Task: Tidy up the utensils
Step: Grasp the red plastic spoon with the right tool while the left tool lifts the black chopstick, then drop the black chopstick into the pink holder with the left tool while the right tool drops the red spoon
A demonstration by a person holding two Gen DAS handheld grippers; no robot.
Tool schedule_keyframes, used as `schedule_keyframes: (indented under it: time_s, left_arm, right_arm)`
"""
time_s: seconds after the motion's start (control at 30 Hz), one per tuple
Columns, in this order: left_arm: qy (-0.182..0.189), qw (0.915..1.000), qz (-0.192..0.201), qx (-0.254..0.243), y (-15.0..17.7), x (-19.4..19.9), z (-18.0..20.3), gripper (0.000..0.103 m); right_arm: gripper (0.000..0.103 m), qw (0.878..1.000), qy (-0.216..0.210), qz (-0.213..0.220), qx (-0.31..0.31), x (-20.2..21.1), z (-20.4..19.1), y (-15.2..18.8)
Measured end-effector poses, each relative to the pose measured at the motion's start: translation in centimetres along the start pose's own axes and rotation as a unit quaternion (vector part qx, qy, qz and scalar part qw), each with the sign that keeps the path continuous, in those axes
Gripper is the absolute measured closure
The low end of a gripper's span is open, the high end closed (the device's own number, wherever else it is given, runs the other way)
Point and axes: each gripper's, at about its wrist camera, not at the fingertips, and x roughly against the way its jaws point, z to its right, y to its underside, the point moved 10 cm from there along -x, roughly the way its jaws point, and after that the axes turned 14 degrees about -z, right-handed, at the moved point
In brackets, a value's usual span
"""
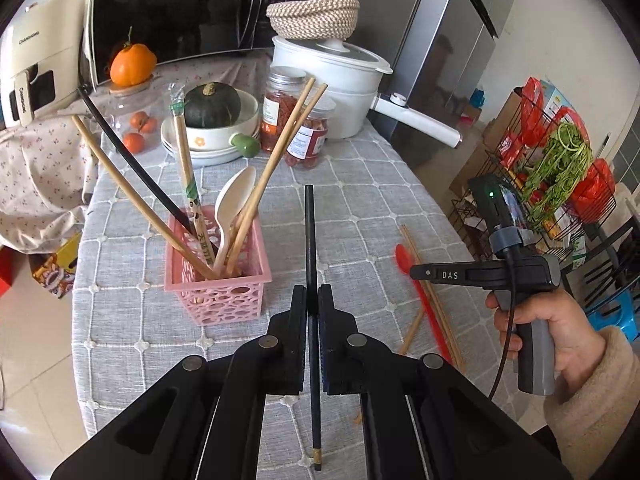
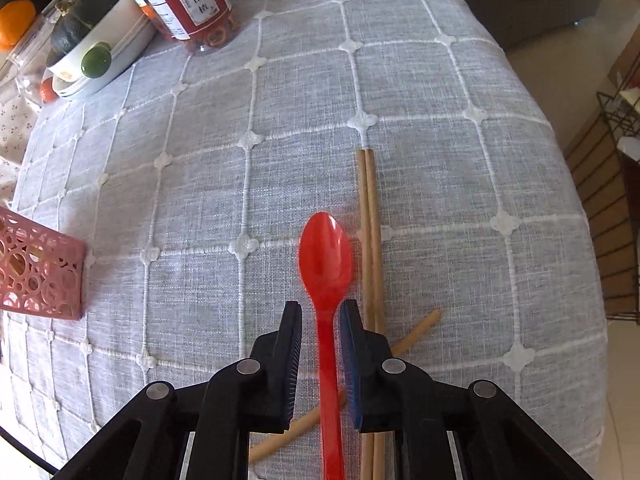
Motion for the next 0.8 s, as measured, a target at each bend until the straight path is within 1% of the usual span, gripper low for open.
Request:
schedule_keyframes:
  time_s: [0.13, 0.2, 0.27, 0.33, 0.4, 0.53, 0.63, 0.7, 0.8]
  left_arm:
    - [0.001, 1.0000, 0.000, 0.001, 0.0, 0.1, 0.0, 0.098]
    - [-0.001, 1.0000, 0.001, 0.002, 0.1, 0.2, -0.1, 0.098]
    - [0.001, 1.0000, 0.003, 0.003, 0.0, 0.5, -0.2, 0.098]
    - [0.004, 0.9999, 0.010, -0.001, -0.2, 1.3, -0.2, 0.098]
    - [0.008, 0.9997, 0.025, -0.004, -0.4, 2.5, -0.1, 0.098]
    - [0.015, 0.9977, 0.066, 0.003, -1.0, 5.9, -0.3, 0.098]
    - [0.015, 0.9935, 0.112, 0.010, -1.8, 9.0, -0.7, 0.098]
    - [0.017, 0.9882, 0.151, 0.018, -2.4, 11.4, -0.9, 0.098]
    - [0.014, 0.9767, 0.212, 0.029, -3.2, 14.7, -1.6, 0.098]
  right_arm:
    - [0.086, 1.000, 0.025, -0.016, 0.007, -1.2, 0.0, 0.2]
    - [0.095, 0.999, 0.039, -0.021, 0.012, -1.9, -0.1, 0.0]
    - [0.095, 0.998, 0.052, -0.015, 0.021, -2.0, -0.2, -0.1]
    - [0.095, 0.998, 0.051, -0.007, 0.028, -1.5, -0.6, -0.1]
    - [0.095, 0.999, 0.037, 0.008, 0.037, -0.3, -1.3, -0.1]
    - [0.095, 0.998, 0.004, 0.048, 0.044, 2.8, -2.3, 0.4]
    - [0.095, 0.995, -0.017, 0.078, 0.051, 5.0, -3.4, 1.2]
    - [0.095, 0.993, -0.028, 0.096, 0.056, 6.4, -4.1, 1.6]
    - [0.095, 0.990, -0.041, 0.119, 0.060, 7.9, -5.1, 1.9]
